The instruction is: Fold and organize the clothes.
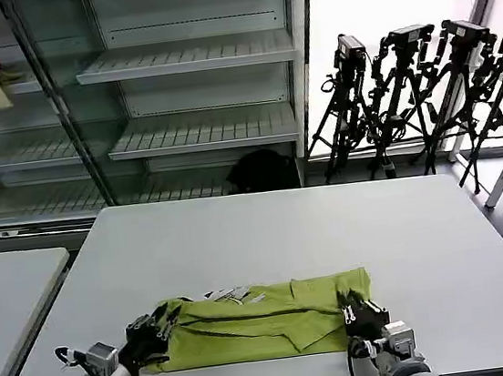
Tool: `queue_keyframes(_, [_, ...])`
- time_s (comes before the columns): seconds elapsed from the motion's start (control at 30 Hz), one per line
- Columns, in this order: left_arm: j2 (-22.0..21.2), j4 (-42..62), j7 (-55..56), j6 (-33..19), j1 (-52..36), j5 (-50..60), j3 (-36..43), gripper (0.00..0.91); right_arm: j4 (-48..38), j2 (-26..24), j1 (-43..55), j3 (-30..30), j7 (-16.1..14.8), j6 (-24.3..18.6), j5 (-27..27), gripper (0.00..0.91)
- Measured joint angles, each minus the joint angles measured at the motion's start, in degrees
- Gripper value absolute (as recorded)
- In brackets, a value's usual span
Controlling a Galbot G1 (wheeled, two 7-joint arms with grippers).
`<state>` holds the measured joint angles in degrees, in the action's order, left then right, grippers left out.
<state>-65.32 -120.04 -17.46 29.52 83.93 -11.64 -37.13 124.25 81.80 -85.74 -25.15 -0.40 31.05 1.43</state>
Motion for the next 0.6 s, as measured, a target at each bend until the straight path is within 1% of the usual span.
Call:
queue_keyframes(0.13, [-0.6,-1.0,1.0,0.1,0.0,0.2,-0.3,0.907,1.0,0.3,-0.2,-0.5,0.2,-1.2,1.1,0.907])
queue_keyframes(0.23, [-1.1,-1.9,2.2,0.0,0.2,-0.7,-0.8,0.907,1.8,0.5,0.2,-1.1,0.4,-2.6,0.3,0.907])
queue_keyframes(0.47, [-3.7,-3.9,7.1,-1.9,2.5,-1.8,-1.4,0.907,2.2,0.1,3.3,-4.7,-0.4,-6.7,-7.4,0.907])
queue_keyframes(0.6, [-6.0,-4.0,10.8,-3.4,4.5,-1.7,-0.5,0.907,2.1,-0.6,6.0,-6.5,-0.9,-7.7,-10.7,0.907])
